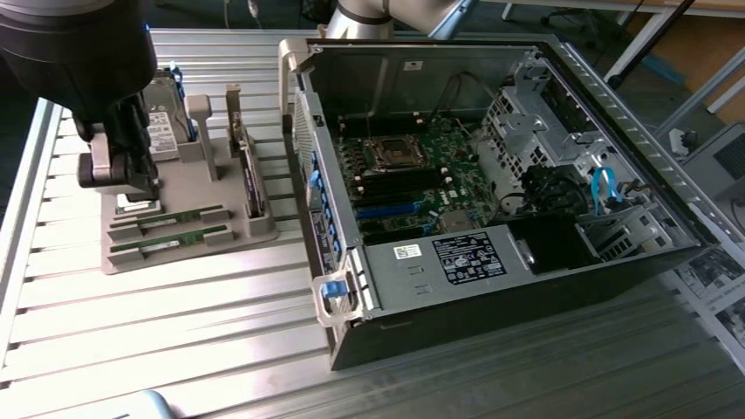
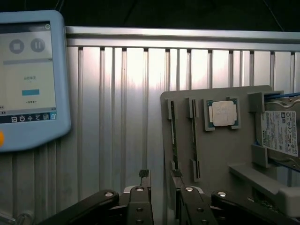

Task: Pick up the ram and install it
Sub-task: 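Pick up the ram and move it above insertion slot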

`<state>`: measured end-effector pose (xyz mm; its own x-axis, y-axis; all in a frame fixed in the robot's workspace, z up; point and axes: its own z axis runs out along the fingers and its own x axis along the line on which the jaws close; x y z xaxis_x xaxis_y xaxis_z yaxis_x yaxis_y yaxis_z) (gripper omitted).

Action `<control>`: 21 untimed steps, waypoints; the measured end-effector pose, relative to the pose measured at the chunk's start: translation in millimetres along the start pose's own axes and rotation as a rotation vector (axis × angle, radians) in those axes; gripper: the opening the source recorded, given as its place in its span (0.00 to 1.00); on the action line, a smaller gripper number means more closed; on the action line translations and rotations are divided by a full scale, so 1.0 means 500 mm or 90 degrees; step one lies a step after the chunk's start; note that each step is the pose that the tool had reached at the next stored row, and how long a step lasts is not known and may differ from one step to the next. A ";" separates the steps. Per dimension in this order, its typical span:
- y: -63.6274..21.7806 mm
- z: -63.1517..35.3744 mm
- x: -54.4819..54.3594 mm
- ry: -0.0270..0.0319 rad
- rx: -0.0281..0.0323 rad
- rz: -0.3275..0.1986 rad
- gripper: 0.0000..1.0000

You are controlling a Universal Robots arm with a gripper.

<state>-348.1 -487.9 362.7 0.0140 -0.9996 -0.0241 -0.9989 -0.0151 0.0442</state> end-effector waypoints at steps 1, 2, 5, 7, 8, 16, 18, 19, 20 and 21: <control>0.000 0.001 -0.001 0.0000 0.0000 0.000 0.30; 0.000 0.002 -0.001 0.0001 0.0000 0.000 0.30; -0.001 0.006 -0.004 0.0007 -0.0001 0.000 0.30; -0.001 0.009 -0.006 0.0011 0.0000 0.000 0.30; -0.001 0.010 -0.006 0.0013 0.0000 0.000 0.30; -0.002 0.019 -0.012 0.0040 -0.0001 0.000 0.30; -0.002 0.022 -0.013 0.0045 -0.0001 0.000 0.30; -0.002 0.022 -0.013 0.0047 -0.0001 0.000 0.30; -0.002 0.023 -0.013 0.0050 -0.0001 0.000 0.30; -0.002 0.024 -0.014 0.0052 -0.0001 0.000 0.30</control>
<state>-347.8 -480.8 350.7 0.0140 -0.9998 -0.0160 -0.9989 -0.0147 0.0443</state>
